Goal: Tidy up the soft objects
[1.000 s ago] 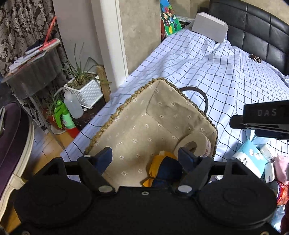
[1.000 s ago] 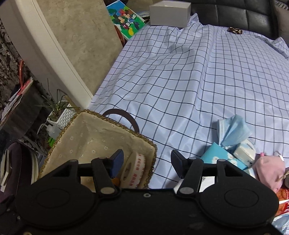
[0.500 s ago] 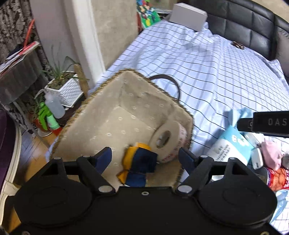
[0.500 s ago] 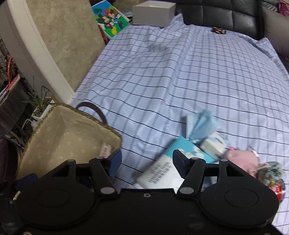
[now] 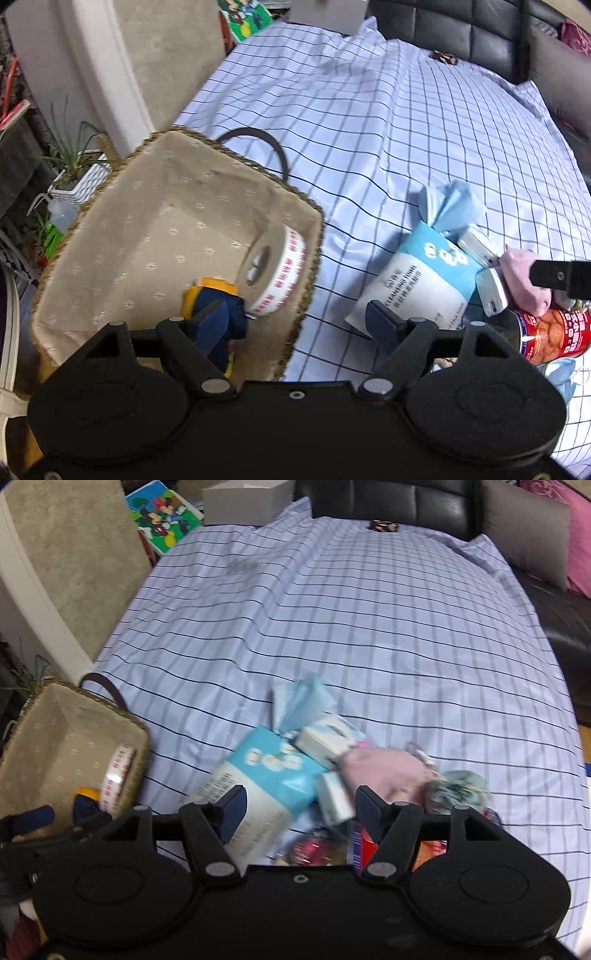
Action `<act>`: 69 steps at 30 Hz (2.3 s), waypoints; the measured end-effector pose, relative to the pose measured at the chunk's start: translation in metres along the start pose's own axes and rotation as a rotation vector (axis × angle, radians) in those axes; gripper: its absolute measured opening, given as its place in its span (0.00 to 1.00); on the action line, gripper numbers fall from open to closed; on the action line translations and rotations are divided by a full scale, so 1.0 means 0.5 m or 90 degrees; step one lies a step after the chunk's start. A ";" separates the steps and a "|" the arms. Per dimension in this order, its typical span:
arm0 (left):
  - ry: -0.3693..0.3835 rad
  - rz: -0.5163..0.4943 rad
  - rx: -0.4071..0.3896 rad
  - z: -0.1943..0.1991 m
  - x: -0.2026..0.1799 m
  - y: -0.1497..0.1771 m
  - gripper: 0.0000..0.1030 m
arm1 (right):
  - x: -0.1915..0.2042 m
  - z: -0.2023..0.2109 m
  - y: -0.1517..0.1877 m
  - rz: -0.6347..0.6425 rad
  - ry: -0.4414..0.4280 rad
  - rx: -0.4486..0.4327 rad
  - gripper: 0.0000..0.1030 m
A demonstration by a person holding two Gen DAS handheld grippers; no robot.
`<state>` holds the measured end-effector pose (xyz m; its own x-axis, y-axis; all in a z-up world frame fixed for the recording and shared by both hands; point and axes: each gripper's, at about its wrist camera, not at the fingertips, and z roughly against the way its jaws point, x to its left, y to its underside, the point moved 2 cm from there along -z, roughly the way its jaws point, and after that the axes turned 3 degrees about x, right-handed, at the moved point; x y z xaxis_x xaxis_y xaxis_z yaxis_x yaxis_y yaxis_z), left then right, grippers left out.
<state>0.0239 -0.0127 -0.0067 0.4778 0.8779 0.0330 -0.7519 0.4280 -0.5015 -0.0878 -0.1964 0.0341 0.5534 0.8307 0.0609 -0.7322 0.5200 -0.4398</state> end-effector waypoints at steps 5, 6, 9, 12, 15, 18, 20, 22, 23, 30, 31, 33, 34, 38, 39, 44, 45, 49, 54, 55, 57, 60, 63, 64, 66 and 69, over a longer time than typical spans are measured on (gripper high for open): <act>0.016 -0.030 0.008 -0.010 -0.044 0.002 0.76 | -0.052 0.004 0.026 -0.004 0.027 0.007 0.65; 0.019 -0.037 0.009 -0.012 -0.053 0.003 0.76 | -0.063 0.004 0.031 -0.006 0.032 0.008 0.66; 0.031 -0.061 0.015 -0.019 -0.081 0.009 0.76 | -0.098 0.004 0.047 -0.014 0.049 0.014 0.66; 0.045 -0.086 0.028 -0.031 -0.112 0.015 0.76 | -0.138 0.001 0.064 -0.026 0.064 0.022 0.68; 0.062 -0.112 0.048 -0.046 -0.142 0.025 0.76 | -0.177 0.001 0.080 -0.037 0.081 0.029 0.69; 0.086 -0.133 0.067 -0.059 -0.171 0.037 0.76 | -0.213 0.000 0.098 -0.045 0.102 0.037 0.69; 0.098 -0.152 0.077 -0.065 -0.190 0.047 0.76 | -0.230 -0.001 0.112 -0.050 0.113 0.047 0.69; 0.113 -0.168 0.085 -0.070 -0.209 0.057 0.76 | -0.244 -0.001 0.124 -0.056 0.119 0.057 0.69; 0.122 -0.175 0.090 -0.073 -0.219 0.062 0.76 | -0.250 -0.001 0.131 -0.060 0.120 0.060 0.69; 0.178 -0.205 0.141 -0.112 -0.278 0.084 0.78 | -0.271 0.013 0.176 -0.088 0.105 0.077 0.69; 0.184 -0.207 0.149 -0.119 -0.286 0.086 0.80 | -0.271 0.015 0.181 -0.089 0.101 0.078 0.69; 0.176 -0.204 0.148 -0.128 -0.299 0.089 0.82 | -0.266 0.017 0.184 -0.083 0.098 0.077 0.69; 0.172 -0.203 0.145 -0.131 -0.304 0.089 0.82 | -0.263 0.016 0.186 -0.076 0.098 0.076 0.69; 0.160 -0.199 0.128 -0.134 -0.318 0.091 0.82 | -0.255 0.014 0.186 -0.055 0.101 0.073 0.69; 0.157 -0.198 0.124 -0.132 -0.320 0.094 0.82 | -0.256 0.014 0.185 -0.056 0.099 0.074 0.69; 0.195 -0.213 0.128 -0.123 -0.327 0.103 0.81 | -0.261 0.014 0.175 -0.058 0.094 0.067 0.69; 0.195 -0.212 0.136 -0.128 -0.328 0.106 0.81 | -0.260 0.012 0.174 -0.054 0.097 0.066 0.69; 0.187 -0.224 0.145 -0.141 -0.331 0.117 0.81 | -0.252 0.008 0.171 -0.035 0.103 0.062 0.69; 0.191 -0.209 0.171 -0.179 -0.341 0.117 0.80 | -0.249 0.008 0.168 -0.034 0.096 0.062 0.69; 0.193 -0.201 0.182 -0.191 -0.343 0.114 0.80 | -0.250 0.008 0.167 -0.035 0.096 0.061 0.69; 0.204 -0.184 0.200 -0.214 -0.347 0.111 0.80 | -0.252 0.009 0.166 -0.036 0.098 0.059 0.69; 0.195 -0.188 0.197 -0.225 -0.353 0.115 0.55 | -0.256 0.010 0.167 -0.038 0.101 0.059 0.69; 0.183 -0.228 0.164 -0.209 -0.367 0.125 0.29 | -0.258 0.009 0.171 -0.035 0.105 0.060 0.69; 0.192 -0.230 0.167 -0.206 -0.368 0.127 0.29 | -0.259 0.008 0.172 -0.034 0.107 0.061 0.69; 0.192 -0.229 0.171 -0.201 -0.368 0.129 0.29 | -0.260 0.004 0.173 -0.033 0.110 0.064 0.69; 0.197 -0.219 0.186 -0.198 -0.361 0.128 0.28 | -0.262 -0.005 0.176 -0.035 0.114 0.073 0.69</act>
<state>-0.0656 -0.1651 -0.1303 0.7963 0.5918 -0.1251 -0.6028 0.7595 -0.2444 -0.2239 -0.2598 -0.0147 0.6484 0.7569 -0.0820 -0.7332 0.5918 -0.3349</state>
